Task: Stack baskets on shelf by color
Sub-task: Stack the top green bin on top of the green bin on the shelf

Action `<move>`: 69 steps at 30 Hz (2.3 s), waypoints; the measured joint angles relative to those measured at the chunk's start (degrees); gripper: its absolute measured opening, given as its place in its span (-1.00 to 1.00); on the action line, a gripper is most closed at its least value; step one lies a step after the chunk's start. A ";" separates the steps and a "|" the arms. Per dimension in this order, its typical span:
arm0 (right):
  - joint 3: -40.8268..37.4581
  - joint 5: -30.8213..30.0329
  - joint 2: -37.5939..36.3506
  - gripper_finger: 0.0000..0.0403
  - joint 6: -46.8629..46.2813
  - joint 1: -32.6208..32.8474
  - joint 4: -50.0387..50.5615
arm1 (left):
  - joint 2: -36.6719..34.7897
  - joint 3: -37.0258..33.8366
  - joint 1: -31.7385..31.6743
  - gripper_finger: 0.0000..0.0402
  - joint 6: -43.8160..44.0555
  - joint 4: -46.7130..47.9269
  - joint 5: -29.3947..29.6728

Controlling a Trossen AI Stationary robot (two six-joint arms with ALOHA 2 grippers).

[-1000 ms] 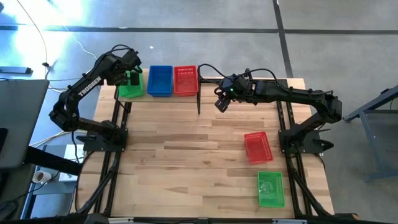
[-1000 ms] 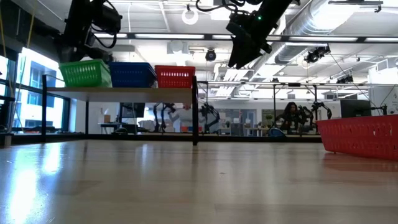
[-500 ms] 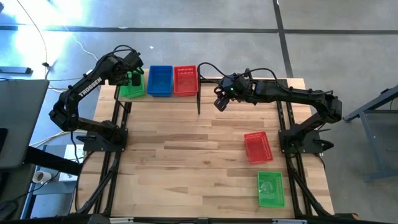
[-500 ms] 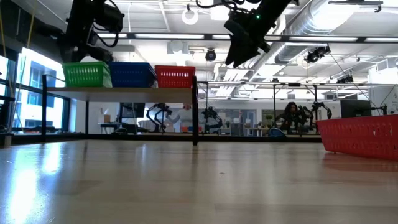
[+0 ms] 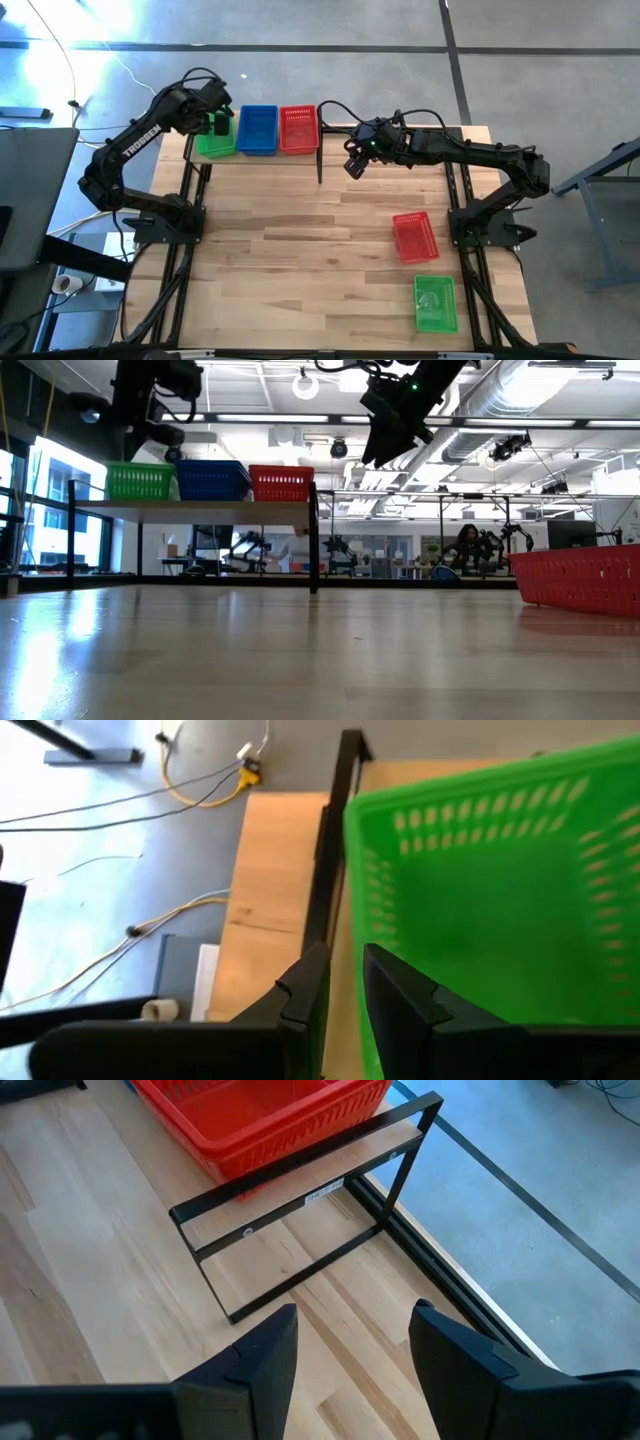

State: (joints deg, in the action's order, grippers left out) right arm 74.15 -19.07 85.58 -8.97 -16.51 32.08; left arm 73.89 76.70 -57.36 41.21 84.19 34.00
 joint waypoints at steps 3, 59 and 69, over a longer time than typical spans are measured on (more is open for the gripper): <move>0.00 0.00 0.00 -0.12 0.01 0.00 0.00 | 0.00 1.24 1.37 -0.71 -0.01 -0.02 -1.39; 0.00 0.63 0.00 -0.12 0.00 0.00 0.73 | 4.52 1.38 5.10 -0.72 -0.04 5.82 -14.29; 0.00 0.63 0.00 -0.12 0.00 0.00 0.73 | 4.52 1.38 3.09 -0.91 -1.07 5.83 -15.13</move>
State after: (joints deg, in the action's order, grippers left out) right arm 74.15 -18.44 85.58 -8.97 -16.51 32.81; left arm 78.41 78.08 -54.27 40.14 90.02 18.87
